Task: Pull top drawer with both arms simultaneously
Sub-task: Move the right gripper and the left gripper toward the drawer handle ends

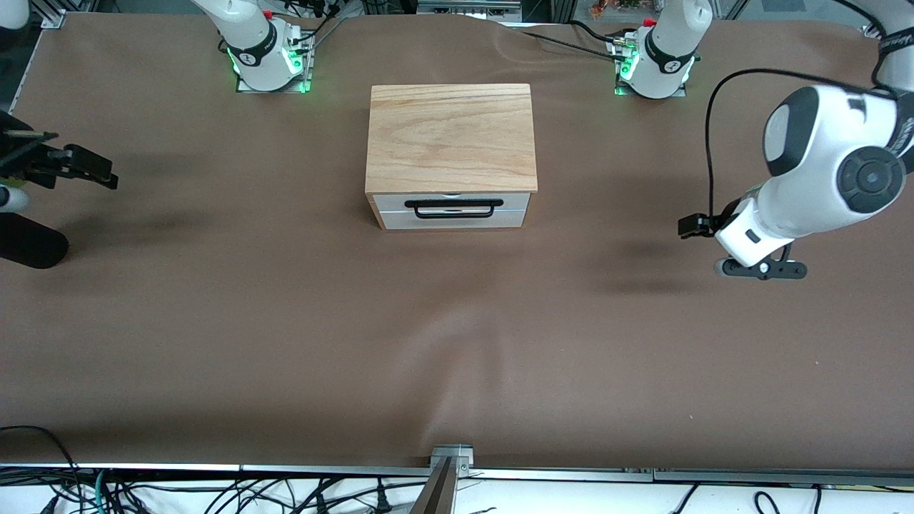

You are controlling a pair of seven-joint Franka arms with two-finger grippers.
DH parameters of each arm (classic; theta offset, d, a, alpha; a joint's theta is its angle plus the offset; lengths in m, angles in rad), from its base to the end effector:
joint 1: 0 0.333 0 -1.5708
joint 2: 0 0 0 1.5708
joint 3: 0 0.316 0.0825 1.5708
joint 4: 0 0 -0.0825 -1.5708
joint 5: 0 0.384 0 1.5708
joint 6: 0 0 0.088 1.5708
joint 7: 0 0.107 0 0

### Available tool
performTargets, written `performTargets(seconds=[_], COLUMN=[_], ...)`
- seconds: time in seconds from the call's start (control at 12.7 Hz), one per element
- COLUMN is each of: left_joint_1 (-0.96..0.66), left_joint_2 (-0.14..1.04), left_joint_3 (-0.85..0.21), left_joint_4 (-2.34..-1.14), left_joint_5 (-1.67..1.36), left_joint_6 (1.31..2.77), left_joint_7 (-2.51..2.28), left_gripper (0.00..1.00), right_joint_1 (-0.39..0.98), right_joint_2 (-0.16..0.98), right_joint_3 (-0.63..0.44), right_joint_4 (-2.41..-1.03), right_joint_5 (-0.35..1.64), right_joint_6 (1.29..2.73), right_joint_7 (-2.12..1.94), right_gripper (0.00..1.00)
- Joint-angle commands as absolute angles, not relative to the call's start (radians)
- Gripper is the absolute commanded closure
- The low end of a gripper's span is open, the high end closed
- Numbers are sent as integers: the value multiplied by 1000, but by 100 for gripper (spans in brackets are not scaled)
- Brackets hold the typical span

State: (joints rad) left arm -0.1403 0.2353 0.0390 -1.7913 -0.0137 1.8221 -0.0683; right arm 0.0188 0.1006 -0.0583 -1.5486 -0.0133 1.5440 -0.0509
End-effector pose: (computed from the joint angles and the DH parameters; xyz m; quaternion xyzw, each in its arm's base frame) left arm 0.5961 -0.0630 0.4036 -0.9947 0.0141 0.1018 0.0068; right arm 0.5789 -0.0227 0.5758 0.9986 0.0059 -0.0529 0.0072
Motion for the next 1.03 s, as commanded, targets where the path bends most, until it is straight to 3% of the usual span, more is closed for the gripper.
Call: performTargets(seconds=[0.0, 0.39, 0.79, 0.95], left_joint_1=[-141, -144, -108, -81], left_joint_2=[256, 392, 515, 549], left_joint_3=[32, -3, -44, -86], left_joint_4=[-1844, -1845, -1862, -1864], left_joint_5=[-38, -389, -904, -1058], left_joint_6=[1873, 1968, 1956, 1953], left_joint_7=[-75, 55, 452, 607], left_gripper=[0, 0, 0, 0], right_joint_1=[32, 118, 149, 188], right_joint_2=[132, 241, 327, 359], right_joint_3=[-48, -49, -48, -48], right_joint_4=[-1540, -1537, -1537, -1543], right_joint_5=[-20, -25, -15, -2], right_joint_6=[1549, 1607, 1684, 1805], right_joint_7=[-34, -38, -31, -25], right_gripper=[0, 0, 0, 0])
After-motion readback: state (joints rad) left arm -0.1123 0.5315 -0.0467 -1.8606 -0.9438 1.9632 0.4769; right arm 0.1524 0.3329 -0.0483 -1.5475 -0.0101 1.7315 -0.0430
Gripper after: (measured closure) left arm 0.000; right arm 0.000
